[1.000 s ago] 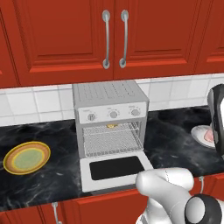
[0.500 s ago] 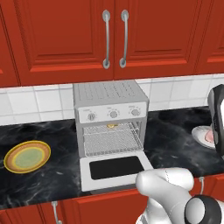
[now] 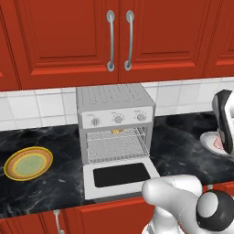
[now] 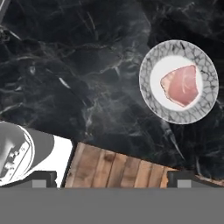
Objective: Open the toaster oven door. Place the bread on the top rack in the toaster oven and place the steak on the bottom rack.
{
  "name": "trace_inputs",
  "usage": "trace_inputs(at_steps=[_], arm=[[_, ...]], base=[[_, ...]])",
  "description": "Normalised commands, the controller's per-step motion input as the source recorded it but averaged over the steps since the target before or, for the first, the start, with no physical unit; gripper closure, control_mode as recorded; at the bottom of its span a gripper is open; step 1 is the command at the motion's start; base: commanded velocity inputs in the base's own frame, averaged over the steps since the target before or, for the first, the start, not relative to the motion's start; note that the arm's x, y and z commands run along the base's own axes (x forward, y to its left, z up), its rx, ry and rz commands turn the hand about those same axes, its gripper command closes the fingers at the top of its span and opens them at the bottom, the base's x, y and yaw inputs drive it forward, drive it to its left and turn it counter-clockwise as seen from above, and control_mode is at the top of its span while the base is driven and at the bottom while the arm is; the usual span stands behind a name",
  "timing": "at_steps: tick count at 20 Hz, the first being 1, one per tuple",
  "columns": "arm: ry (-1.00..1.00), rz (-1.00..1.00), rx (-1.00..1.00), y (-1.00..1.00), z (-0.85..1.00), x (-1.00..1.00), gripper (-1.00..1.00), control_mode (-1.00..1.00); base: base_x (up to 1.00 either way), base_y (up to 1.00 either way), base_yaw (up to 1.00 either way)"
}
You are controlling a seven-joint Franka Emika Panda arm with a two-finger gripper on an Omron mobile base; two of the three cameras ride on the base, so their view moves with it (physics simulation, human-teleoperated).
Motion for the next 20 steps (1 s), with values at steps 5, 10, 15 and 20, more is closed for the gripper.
trace_inputs(at_steps=[5, 10, 15, 20], arm=[[0.17, -0.08, 0.02, -0.76, -0.48, 0.99, -1.00, -1.00], [0.12, -0.16, 0.08, -0.83, -0.64, 0.86, -1.00, -1.00], [0.05, -0.15, 0.18, -0.76, -0.69, 0.53, -1.00, -1.00], [0.00, -0.19, 0.15, -0.47, -0.49, 0.09, -1.00, -1.00]], base=[[0.00, 0.00, 0.00], [0.00, 0.00, 0.00], [0.00, 0.00, 0.00], [0.00, 0.00, 0.00]])
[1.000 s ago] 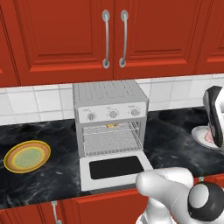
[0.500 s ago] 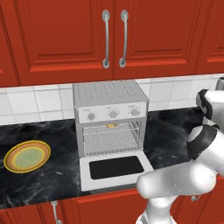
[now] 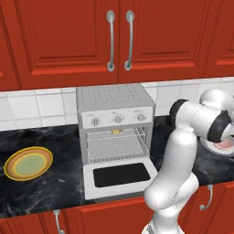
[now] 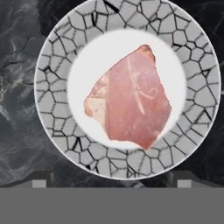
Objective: Open the toaster oven door. Place the bread on the top rack in the toaster oven and place the steak on the bottom rack.
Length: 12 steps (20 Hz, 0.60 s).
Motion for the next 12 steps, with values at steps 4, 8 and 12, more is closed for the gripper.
trace_inputs(at_steps=[4, 8, 12], arm=[[0.00, -0.22, 0.10, -0.19, -0.54, 0.14, -1.00, -1.00], [0.00, -0.22, 0.14, -0.08, -0.31, 0.48, -1.00, -1.00], [0.00, -0.21, 0.12, -0.21, -0.01, 0.57, -1.00, -1.00]], base=[[0.00, 0.00, 0.00], [0.00, 0.00, 0.00], [0.00, 0.00, 0.00]])
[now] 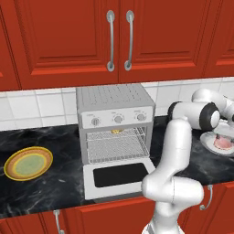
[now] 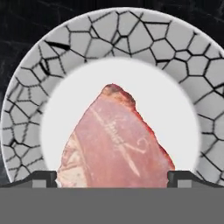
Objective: Open the toaster oven door. Place the bread on the top rack in the toaster oven and place the steak on the bottom rack.
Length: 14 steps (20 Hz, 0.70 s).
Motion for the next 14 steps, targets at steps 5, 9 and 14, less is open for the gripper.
trace_inputs(at_steps=[5, 9, 14], arm=[[0.00, -0.18, 0.02, -0.27, -0.11, 0.00, -1.00, -1.00], [-0.01, -0.17, 0.00, 0.20, -0.36, -0.44, -1.00, -1.00], [0.00, -0.14, -0.02, 0.52, -0.51, -0.20, -1.00, -1.00]], base=[[0.00, 0.00, 0.00], [0.00, 0.00, 0.00], [0.00, 0.00, 0.00]])
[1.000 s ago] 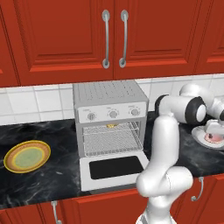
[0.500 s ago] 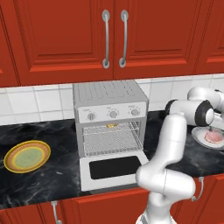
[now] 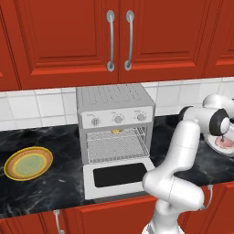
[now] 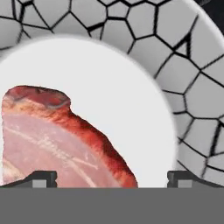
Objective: Open the toaster oven door. Place the bread on the top rack in the toaster oven and place the steak on the bottom rack.
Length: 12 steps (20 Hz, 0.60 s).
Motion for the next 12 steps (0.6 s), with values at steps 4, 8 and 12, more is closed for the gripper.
trace_inputs(at_steps=[4, 8, 12], arm=[[-0.01, -0.15, 0.00, 0.58, -0.36, 0.04, -1.00, -1.00], [0.00, -0.11, 0.00, 0.40, -0.41, 0.02, -1.00, -1.00], [-0.01, -0.07, 0.00, 0.30, -0.25, 0.00, 1.00, -1.00]], base=[[0.00, 0.00, 0.00], [0.00, 0.00, 0.00], [0.00, 0.00, 0.00]])
